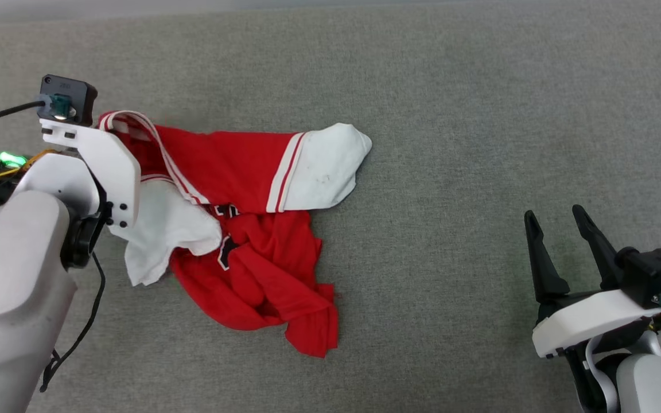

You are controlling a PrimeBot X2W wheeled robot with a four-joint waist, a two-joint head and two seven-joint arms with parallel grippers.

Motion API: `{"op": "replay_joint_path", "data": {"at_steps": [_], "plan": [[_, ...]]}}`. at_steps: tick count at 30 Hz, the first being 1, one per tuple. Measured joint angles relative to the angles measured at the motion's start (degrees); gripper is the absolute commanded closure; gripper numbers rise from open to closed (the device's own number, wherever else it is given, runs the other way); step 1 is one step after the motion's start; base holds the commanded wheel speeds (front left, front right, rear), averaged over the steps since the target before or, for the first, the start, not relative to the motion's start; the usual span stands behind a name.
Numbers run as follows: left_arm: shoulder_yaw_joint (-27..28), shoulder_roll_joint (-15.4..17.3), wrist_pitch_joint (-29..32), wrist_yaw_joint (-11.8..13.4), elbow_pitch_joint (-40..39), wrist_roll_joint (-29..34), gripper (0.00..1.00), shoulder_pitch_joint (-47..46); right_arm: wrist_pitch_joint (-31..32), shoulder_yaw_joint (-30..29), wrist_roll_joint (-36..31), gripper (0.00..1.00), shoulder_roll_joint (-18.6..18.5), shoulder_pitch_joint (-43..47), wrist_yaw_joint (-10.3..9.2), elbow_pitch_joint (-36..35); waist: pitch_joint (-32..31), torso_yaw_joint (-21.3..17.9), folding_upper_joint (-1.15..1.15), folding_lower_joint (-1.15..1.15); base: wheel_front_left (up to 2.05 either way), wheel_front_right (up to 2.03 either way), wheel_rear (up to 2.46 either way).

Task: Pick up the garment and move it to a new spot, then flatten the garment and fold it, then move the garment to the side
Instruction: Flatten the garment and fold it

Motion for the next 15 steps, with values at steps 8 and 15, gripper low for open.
{"op": "replay_joint_path", "data": {"at_steps": [8, 15], "plan": [[0.3, -4.1, -1.0, -2.2, 10.4, -3.7, 0.00, -0.9, -1.5, 0.1, 0.2, 0.00, 0.0, -1.5, -0.01, 2.1, 2.3, -2.0, 0.00, 0.00, 0.00, 0.00, 0.00], [2.2, -7.1, -9.2, -3.1, 11.4, -6.5, 0.00, 1.6, -1.4, -0.3, -0.5, 0.00, 0.0, -1.3, 0.00, 3.3, -1.2, -0.8, 0.00, 0.00, 0.00, 0.00, 0.00]]}}
